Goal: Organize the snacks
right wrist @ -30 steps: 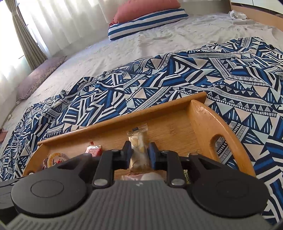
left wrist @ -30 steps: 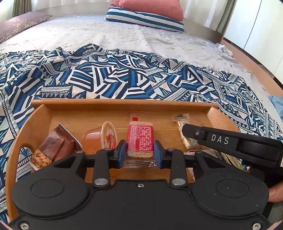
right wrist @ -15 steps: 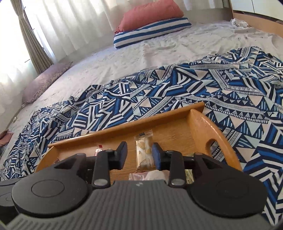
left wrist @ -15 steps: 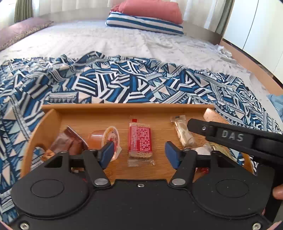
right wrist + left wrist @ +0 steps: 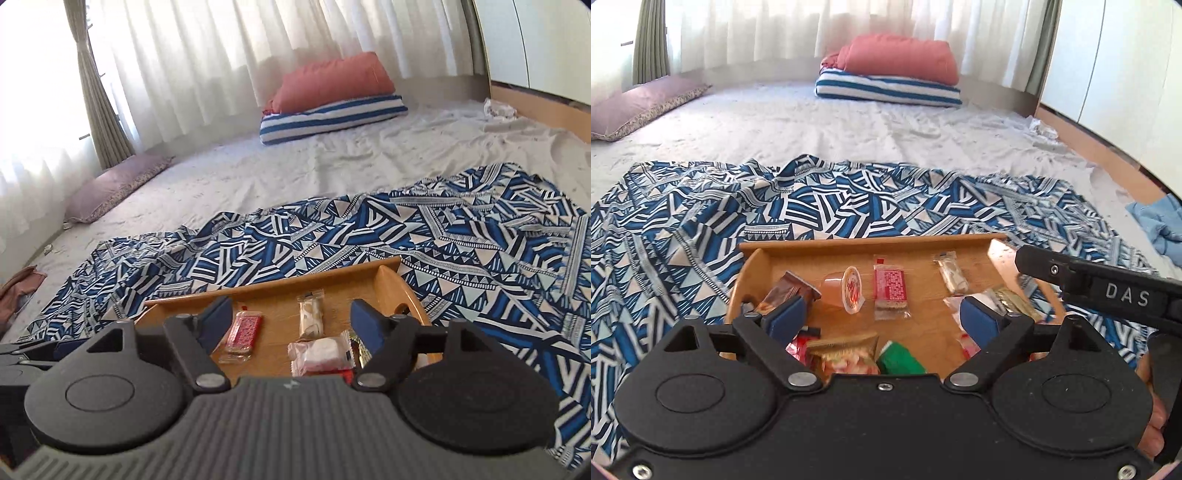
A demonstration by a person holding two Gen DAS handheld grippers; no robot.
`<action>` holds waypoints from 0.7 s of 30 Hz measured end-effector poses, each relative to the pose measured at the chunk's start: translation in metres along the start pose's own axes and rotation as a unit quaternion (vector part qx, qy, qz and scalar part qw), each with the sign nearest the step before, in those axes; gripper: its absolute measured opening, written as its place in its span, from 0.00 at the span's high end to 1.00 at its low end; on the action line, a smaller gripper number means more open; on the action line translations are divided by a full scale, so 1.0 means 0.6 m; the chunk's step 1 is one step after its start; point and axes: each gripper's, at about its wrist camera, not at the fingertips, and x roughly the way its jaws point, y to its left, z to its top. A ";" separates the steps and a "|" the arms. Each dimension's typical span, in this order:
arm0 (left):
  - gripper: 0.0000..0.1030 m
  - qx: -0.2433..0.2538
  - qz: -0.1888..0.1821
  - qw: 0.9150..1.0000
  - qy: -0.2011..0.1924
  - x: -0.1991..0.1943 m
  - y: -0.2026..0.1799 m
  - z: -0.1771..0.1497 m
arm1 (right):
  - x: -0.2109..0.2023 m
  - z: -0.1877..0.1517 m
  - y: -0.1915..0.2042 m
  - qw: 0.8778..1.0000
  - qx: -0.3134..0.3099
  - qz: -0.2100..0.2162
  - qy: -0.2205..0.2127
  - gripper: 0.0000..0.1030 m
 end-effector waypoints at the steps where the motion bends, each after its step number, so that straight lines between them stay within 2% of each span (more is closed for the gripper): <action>1: 0.12 0.000 -0.001 1.000 -0.003 -0.016 0.000 -0.004 | -0.016 -0.002 0.006 1.000 -0.006 0.000 -0.005 0.16; 12: 0.11 0.034 -0.016 0.999 -0.030 -0.182 -0.019 -0.054 | -0.170 -0.035 0.064 0.996 -0.067 -0.012 -0.054 0.12; 17: 0.10 0.025 -0.029 0.999 -0.036 -0.242 -0.025 -0.084 | -0.228 -0.053 0.081 0.994 -0.084 -0.012 -0.074 0.10; 21: 0.09 0.026 -0.022 0.998 -0.047 -0.282 -0.031 -0.121 | -0.265 -0.079 0.089 0.992 -0.095 -0.012 -0.085 0.08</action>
